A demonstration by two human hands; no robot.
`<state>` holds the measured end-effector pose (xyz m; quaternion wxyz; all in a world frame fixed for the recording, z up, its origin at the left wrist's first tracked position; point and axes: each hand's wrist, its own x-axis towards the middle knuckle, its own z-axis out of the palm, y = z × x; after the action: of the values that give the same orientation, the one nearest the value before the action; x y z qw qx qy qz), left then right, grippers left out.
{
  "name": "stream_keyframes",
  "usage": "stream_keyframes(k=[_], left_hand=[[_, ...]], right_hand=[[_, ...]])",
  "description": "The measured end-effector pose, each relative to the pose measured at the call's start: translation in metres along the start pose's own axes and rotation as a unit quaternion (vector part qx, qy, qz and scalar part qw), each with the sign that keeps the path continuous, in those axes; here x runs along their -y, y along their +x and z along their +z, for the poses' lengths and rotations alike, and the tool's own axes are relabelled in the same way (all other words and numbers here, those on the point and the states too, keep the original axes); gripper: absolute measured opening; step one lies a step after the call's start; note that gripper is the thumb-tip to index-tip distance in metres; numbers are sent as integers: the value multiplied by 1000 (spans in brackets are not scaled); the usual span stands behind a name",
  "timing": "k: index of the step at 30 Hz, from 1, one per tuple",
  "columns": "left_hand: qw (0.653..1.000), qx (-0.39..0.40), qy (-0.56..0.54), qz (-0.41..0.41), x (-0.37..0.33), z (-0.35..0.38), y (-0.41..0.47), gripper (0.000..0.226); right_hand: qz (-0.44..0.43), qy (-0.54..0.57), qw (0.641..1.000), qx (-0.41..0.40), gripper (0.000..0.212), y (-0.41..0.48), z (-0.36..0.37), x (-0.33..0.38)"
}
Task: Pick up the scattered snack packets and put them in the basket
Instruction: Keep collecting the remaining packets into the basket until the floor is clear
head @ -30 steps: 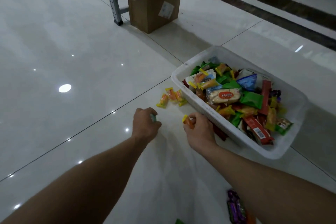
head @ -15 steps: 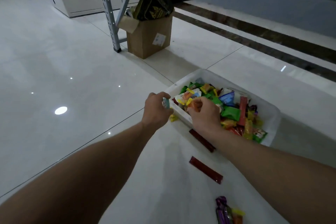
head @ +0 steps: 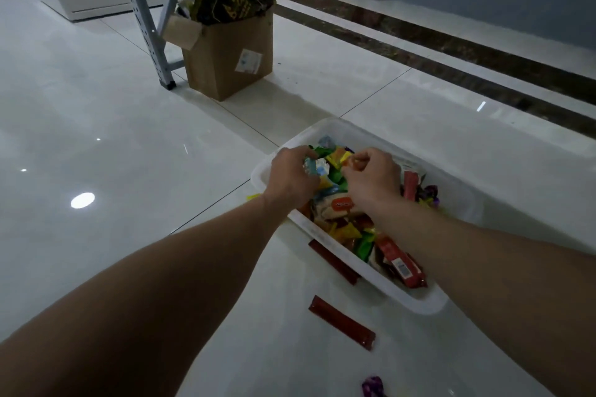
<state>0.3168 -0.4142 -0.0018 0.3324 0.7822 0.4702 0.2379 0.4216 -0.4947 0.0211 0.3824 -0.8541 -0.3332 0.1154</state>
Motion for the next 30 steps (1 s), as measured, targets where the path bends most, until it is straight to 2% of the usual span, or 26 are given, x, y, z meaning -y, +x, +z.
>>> stream_keyframes(k=[6, 9, 16, 23, 30], left_hand=[[1000, 4, -27, 3, 5, 14, 10, 31], [999, -20, -40, 8, 12, 7, 8, 28], [1000, -16, -17, 8, 36, -33, -13, 36], [999, -17, 6, -35, 68, -69, -54, 45], [998, 7, 37, -54, 95, -94, -82, 51]], right_hand=[[45, 25, 999, -17, 6, 19, 11, -10], [42, 29, 999, -14, 19, 18, 11, -10], [-31, -42, 998, 20, 31, -10, 11, 1], [-110, -37, 991, 64, 37, -58, 28, 32], [-114, -19, 986, 123, 44, -114, 60, 42]])
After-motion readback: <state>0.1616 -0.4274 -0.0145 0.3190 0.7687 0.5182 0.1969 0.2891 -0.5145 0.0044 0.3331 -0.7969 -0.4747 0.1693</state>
